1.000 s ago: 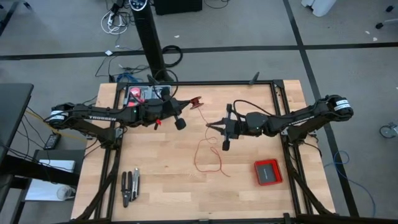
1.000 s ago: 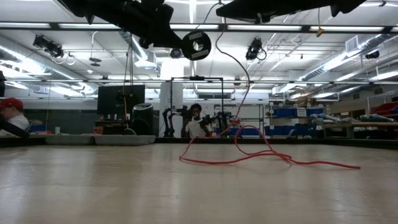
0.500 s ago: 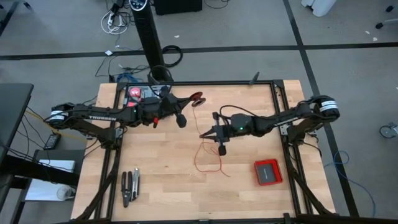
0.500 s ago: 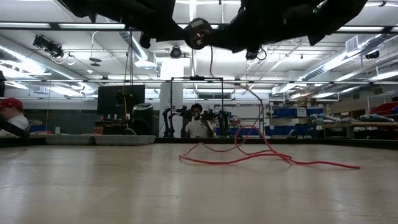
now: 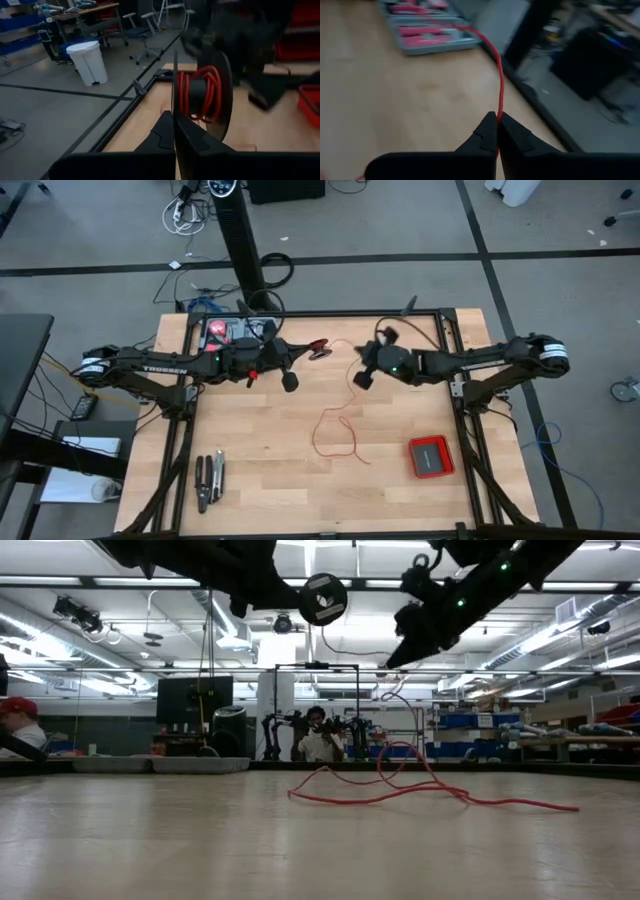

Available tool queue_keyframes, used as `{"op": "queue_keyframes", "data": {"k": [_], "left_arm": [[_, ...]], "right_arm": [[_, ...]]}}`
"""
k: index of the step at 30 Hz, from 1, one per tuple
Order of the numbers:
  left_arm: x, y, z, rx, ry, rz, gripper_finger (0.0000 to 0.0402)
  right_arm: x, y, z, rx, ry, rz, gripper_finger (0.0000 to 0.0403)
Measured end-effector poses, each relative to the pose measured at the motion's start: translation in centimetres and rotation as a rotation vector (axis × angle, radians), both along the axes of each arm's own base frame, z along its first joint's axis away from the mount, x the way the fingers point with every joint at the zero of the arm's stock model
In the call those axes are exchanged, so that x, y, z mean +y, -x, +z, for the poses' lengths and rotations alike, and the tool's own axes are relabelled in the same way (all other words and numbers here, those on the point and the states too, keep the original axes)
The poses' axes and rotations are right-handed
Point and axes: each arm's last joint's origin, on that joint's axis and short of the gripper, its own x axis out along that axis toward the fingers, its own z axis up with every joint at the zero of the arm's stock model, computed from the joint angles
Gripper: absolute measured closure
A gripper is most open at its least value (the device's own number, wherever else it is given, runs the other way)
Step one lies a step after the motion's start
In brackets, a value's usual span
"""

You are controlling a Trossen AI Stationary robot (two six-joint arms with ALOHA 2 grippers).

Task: Coil cords
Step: Uncoil the red wire from the spool

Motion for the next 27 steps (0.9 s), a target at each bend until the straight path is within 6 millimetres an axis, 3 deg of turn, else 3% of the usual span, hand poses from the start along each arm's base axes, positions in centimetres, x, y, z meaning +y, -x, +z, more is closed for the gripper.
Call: {"op": "queue_keyframes", "data": {"k": [6, 12, 17, 22, 27], "left_arm": [[0.0, 0.1, -0.6, 0.1, -0.069, -0.005, 0.0401], [0.4, 0.6, -1.4, 0.233, -0.151, 0.118, 0.0401], [0.7, 0.9, -1.5, 0.28, -0.202, 0.275, 0.0401], [0.8, 0.9, -1.1, 0.229, -0.189, 0.352, 0.0401], [0.7, 0.7, -0.2, 0.083, -0.129, 0.378, 0.0401]], "right_arm": [[1.4, 1.9, 2.8, -0.086, 0.092, -0.074, 0.0401], [4.3, 3.3, 5.9, -0.174, 0.221, 0.057, 0.04], [7.0, 3.9, 7.9, -0.284, 0.282, 0.412, 0.04], [8.6, 3.8, 8.3, -0.373, 0.251, 0.837, 0.04], [8.1, 3.7, 8.0, -0.383, 0.144, 0.961, 0.0401]]}}
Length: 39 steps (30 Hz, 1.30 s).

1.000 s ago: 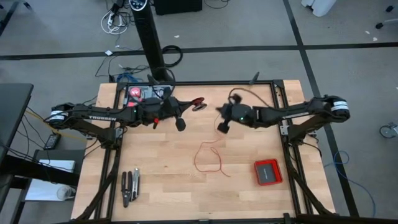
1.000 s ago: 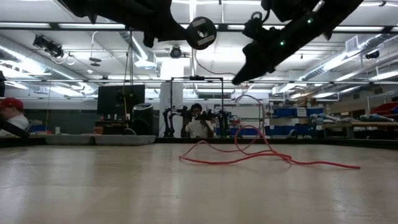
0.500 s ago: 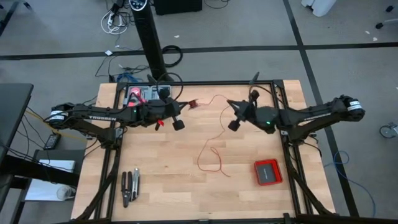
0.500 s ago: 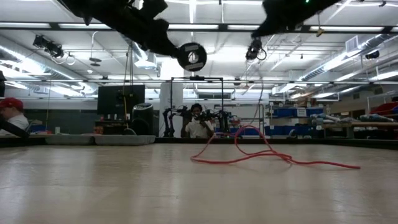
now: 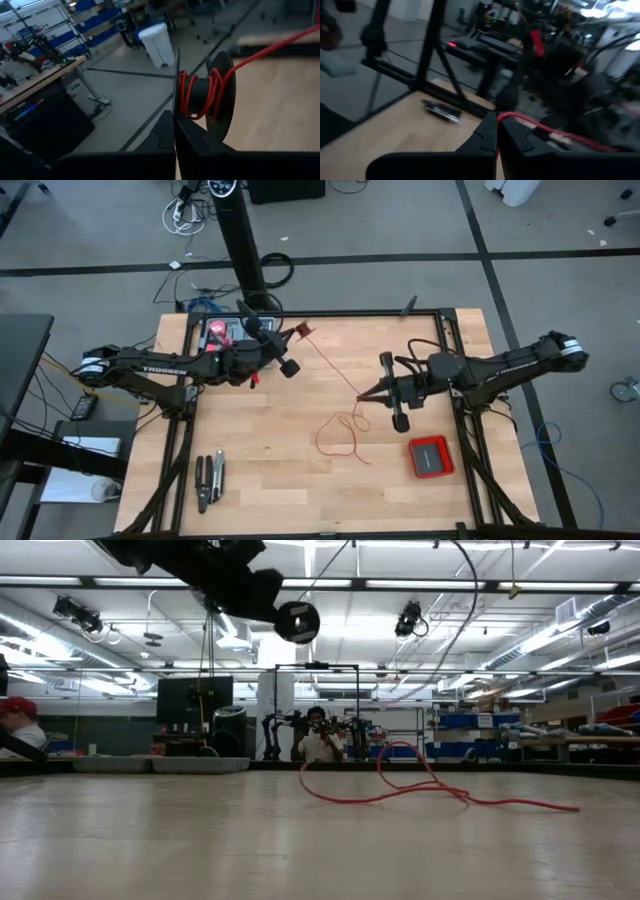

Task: Coil cords
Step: Uncoil the red wire from the spool

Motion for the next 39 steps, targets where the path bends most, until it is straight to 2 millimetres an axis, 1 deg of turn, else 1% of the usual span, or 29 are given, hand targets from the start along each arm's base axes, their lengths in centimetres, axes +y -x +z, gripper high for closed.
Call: {"op": "queue_keyframes", "data": {"k": [3, 7, 14, 16, 18, 21, 23, 26, 29, 33, 39], "left_arm": [[-0.3, -0.1, 0.5, -0.077, 0.009, 0.0, 0.0401], [-0.4, -0.2, 1.2, -0.19, 0.038, -0.001, 0.0401], [-0.6, -0.4, 2.0, -0.332, 0.087, -0.077, 0.0401], [-0.7, -0.4, 2.2, -0.347, 0.094, -0.104, 0.0401], [-0.7, -0.5, 2.2, -0.352, 0.096, -0.136, 0.0401], [-0.8, -0.6, 2.2, -0.333, 0.082, -0.183, 0.0401], [-0.9, -0.6, 2.2, -0.304, 0.057, -0.213, 0.0401], [-1.0, -0.7, 2.0, -0.215, -0.012, -0.264, 0.0401], [-1.1, -0.7, 1.5, -0.077, -0.102, -0.303, 0.0401], [-1.3, -0.7, 0.6, 0.106, -0.19, -0.315, 0.0401], [-0.9, -0.3, 0.0, 0.248, -0.242, -0.16, 0.0401]], "right_arm": [[-0.4, -0.4, -0.5, 0.039, -0.031, 0.045, 0.0401], [-0.7, -1.8, -1.9, 0.107, -0.051, 0.041, 0.0401], [-1.9, -4.9, -5.7, 0.262, -0.123, -0.045, 0.04], [-2.4, -5.3, -6.6, 0.309, -0.144, -0.127, 0.04], [-3.1, -5.2, -7.2, 0.36, -0.152, -0.242, 0.04], [-4.3, -4.2, -7.8, 0.445, -0.161, -0.499, 0.04], [-5.1, -3.3, -7.8, 0.458, -0.166, -0.708, 0.04], [-5.9, -1.7, -7.2, 0.413, -0.187, -0.986, 0.04], [-6.1, -0.3, -6.4, 0.343, -0.198, -1.14, 0.04], [-5.4, 0.8, -5.1, 0.266, -0.18, -1.178, 0.04], [-3.4, 2.0, -2.7, 0.161, -0.086, -1.114, 0.04]]}}
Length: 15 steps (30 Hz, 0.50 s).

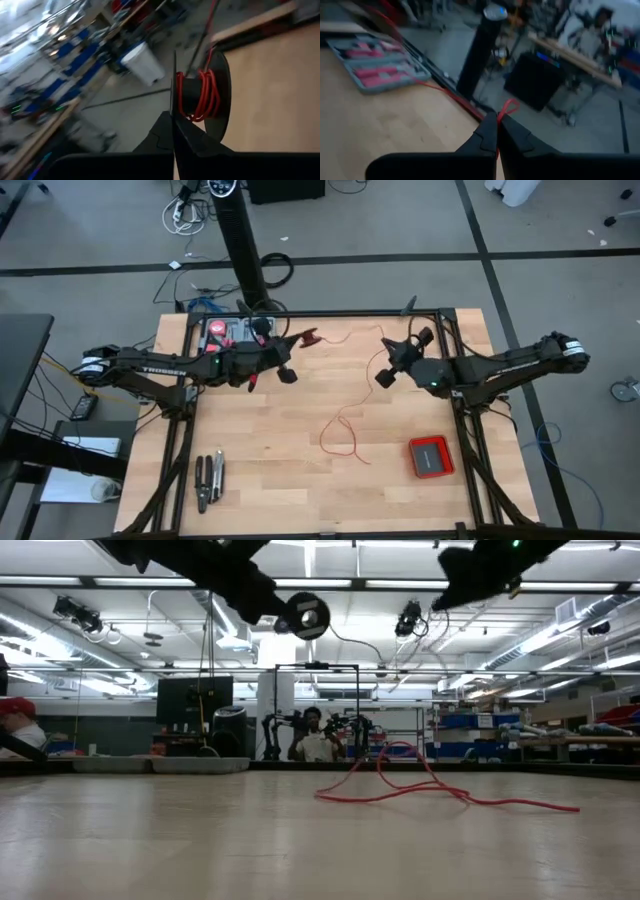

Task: Coil cords
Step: Uncoil the red wire from the spool

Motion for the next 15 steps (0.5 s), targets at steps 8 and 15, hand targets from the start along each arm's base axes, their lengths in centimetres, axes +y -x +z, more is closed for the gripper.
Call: {"op": "queue_keyframes", "data": {"k": [8, 15], "left_arm": [[0.1, 0.4, -1.0, 0.209, -0.095, 0.049, 0.0401], [0.3, 0.5, -0.8, 0.193, -0.113, 0.116, 0.0401]], "right_arm": [[3.8, 1.0, 3.1, -0.045, 0.143, 0.527, 0.04], [5.7, 1.5, 4.7, -0.22, 0.139, 0.984, 0.04]]}}
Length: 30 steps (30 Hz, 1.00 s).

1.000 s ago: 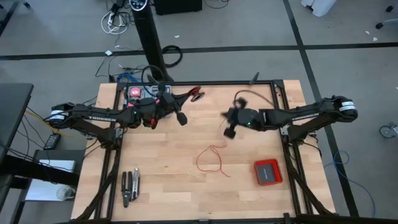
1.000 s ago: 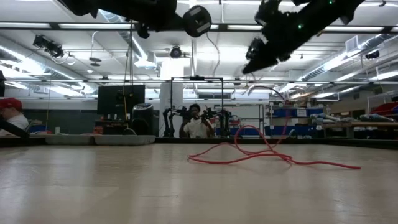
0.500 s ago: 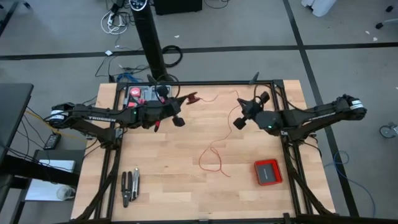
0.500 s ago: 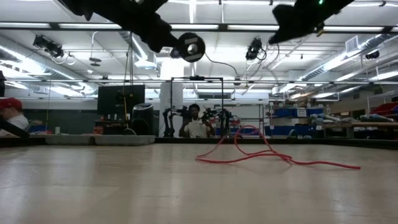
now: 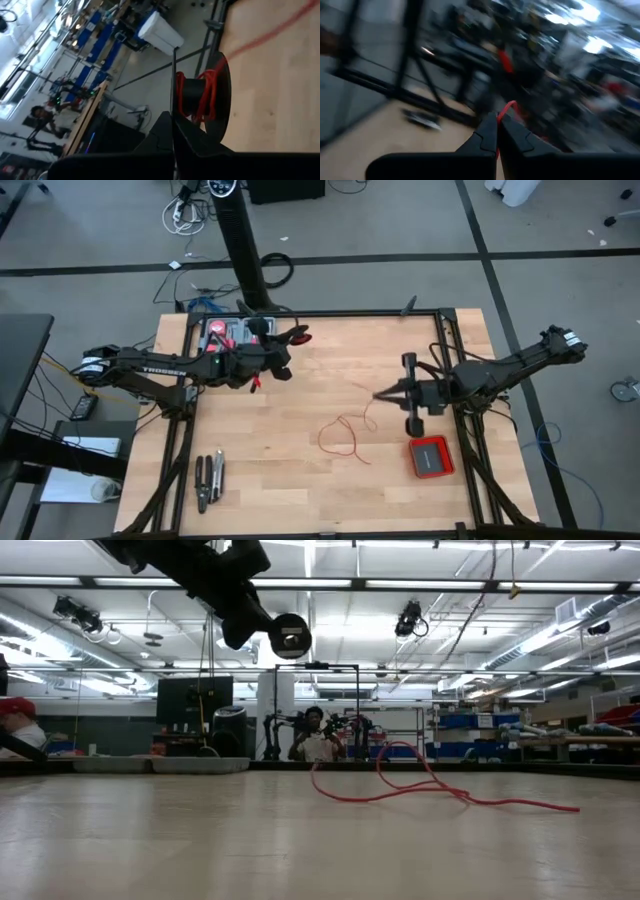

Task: Coil cords
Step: Uncoil the red wire from the spool

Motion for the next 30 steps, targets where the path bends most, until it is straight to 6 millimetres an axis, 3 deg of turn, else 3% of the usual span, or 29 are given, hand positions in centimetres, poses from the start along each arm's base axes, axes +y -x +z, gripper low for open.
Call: {"op": "queue_keyframes", "data": {"k": [6, 13, 21, 24, 30], "left_arm": [[0.0, -0.3, 1.4, -0.233, 0.044, 0.023, 0.0401], [0.1, -0.3, 2.7, -0.509, 0.143, 0.035, 0.0401], [0.0, -0.3, 3.6, -0.667, 0.195, 0.029, 0.0401], [0.0, -0.3, 3.6, -0.678, 0.209, 0.006, 0.0401], [0.1, -0.3, 3.6, -0.679, 0.209, 0.0, 0.0401]], "right_arm": [[0.1, -0.5, -0.7, 0.066, -0.069, 0.114, 0.04], [0.1, -2.6, -2.5, 0.154, -0.064, 0.165, 0.04], [-0.8, -5.0, -5.2, 0.301, -0.135, 0.087, 0.04], [-1.6, -5.3, -5.9, 0.351, -0.172, -0.024, 0.0398], [-2.6, -5.1, -6.8, 0.431, -0.214, -0.158, 0.0354]]}}
